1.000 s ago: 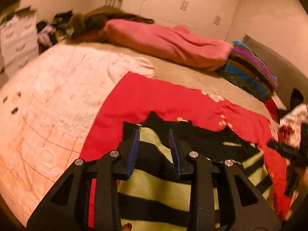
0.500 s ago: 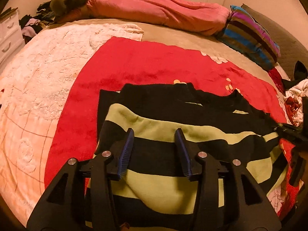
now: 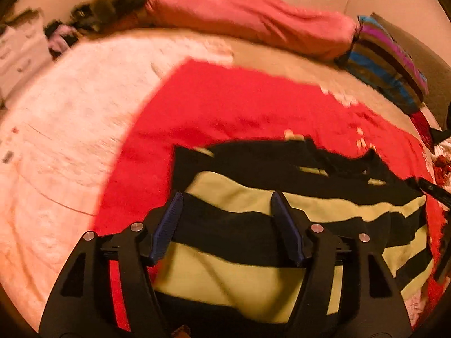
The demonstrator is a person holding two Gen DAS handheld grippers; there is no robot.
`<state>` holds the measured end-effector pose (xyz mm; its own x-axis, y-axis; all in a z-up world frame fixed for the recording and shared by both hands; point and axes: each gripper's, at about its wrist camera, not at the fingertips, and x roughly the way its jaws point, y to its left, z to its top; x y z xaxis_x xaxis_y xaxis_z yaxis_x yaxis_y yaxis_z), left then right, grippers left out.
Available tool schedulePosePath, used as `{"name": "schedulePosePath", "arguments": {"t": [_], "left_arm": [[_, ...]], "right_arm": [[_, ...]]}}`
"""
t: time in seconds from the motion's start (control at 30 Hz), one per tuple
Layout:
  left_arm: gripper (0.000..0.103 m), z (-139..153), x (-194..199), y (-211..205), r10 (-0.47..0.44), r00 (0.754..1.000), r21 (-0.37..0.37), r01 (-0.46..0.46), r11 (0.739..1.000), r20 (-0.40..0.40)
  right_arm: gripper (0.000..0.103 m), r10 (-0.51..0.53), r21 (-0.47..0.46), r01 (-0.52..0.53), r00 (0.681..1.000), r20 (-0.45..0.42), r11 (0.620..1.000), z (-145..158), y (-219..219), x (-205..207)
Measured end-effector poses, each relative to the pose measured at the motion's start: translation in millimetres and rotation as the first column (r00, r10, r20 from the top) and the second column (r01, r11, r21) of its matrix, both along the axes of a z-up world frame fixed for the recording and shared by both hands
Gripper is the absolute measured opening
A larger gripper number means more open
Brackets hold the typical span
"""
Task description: Fold small clothes
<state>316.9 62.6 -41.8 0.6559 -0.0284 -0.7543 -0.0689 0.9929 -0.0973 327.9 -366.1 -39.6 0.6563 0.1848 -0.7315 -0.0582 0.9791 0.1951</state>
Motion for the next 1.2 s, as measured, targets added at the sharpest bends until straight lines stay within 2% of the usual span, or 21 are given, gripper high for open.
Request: {"name": "schedulePosePath", "arguments": {"t": [0.1,0.17,0.27,0.37,0.47,0.53,0.57,0.63,0.67,0.7,0.77,0.83,1.0,1.13,1.2], "left_arm": [[0.056,23,-28,5,0.021,0.996,-0.008,-0.021,1.000,0.091],[0.056,31,-45,1,0.010,0.992,0.008,-0.011,1.000,0.126],[0.056,36,-65,-14,-0.040,0.990,0.020,0.038,0.999,0.136],[0.056,32,-71,-38,-0.114,0.988,0.031,0.111,0.993,0.104],[0.057,28,-68,-51,-0.149,0.985,0.032,0.146,0.989,0.088],[0.068,23,-58,-62,-0.186,0.980,0.013,0.185,0.983,0.069],[0.068,19,-53,-64,-0.194,0.979,0.003,0.194,0.981,0.057],[0.071,7,-34,-67,-0.179,0.984,0.000,0.179,0.984,-0.007],[0.072,0,-26,-67,-0.164,0.985,0.012,0.164,0.986,-0.047],[0.073,-13,-14,-66,-0.143,0.984,0.029,0.147,0.989,-0.110],[0.084,-25,-4,-63,-0.136,0.982,0.038,0.142,0.989,-0.135],[0.090,-36,3,-60,-0.139,0.978,0.061,0.150,0.987,-0.157],[0.092,-51,3,-49,-0.150,0.976,-0.002,0.151,0.988,-0.160],[0.092,-41,-3,-48,-0.155,0.977,-0.010,0.156,0.988,-0.143],[0.092,-31,-10,-46,-0.150,0.980,-0.018,0.149,0.989,-0.133]], "right_arm": [[0.074,0.030,-0.008,-0.030,0.997,0.070,1.000,16,-2,-32],[0.076,0.065,-0.015,-0.064,0.994,0.085,0.998,22,2,-49],[0.078,0.141,-0.048,-0.137,0.985,0.095,0.989,24,20,-71],[0.079,0.207,-0.084,-0.200,0.976,0.075,0.976,23,43,-78],[0.079,0.243,-0.090,-0.237,0.968,0.057,0.967,17,64,-71],[0.079,0.258,-0.084,-0.254,0.966,0.034,0.964,11,74,-62],[0.079,0.260,-0.084,-0.258,0.966,0.009,0.962,6,78,-54],[0.079,0.229,-0.109,-0.234,0.972,-0.055,0.966,-7,82,-43],[0.079,0.201,-0.133,-0.215,0.973,-0.113,0.968,-19,80,-32],[0.077,0.178,-0.134,-0.198,0.973,-0.148,0.971,-28,76,-26],[0.077,0.150,-0.131,-0.175,0.972,-0.183,0.976,-39,69,-18],[0.075,0.142,-0.110,-0.165,0.972,-0.188,0.980,-43,63,-16],[0.075,0.154,-0.131,-0.177,0.973,-0.171,0.975,-47,64,-21],[0.076,0.161,-0.099,-0.180,0.971,-0.176,0.979,-42,60,-22],[0.082,0.172,-0.077,-0.184,0.975,-0.143,0.980,-28,58,-32]]}}
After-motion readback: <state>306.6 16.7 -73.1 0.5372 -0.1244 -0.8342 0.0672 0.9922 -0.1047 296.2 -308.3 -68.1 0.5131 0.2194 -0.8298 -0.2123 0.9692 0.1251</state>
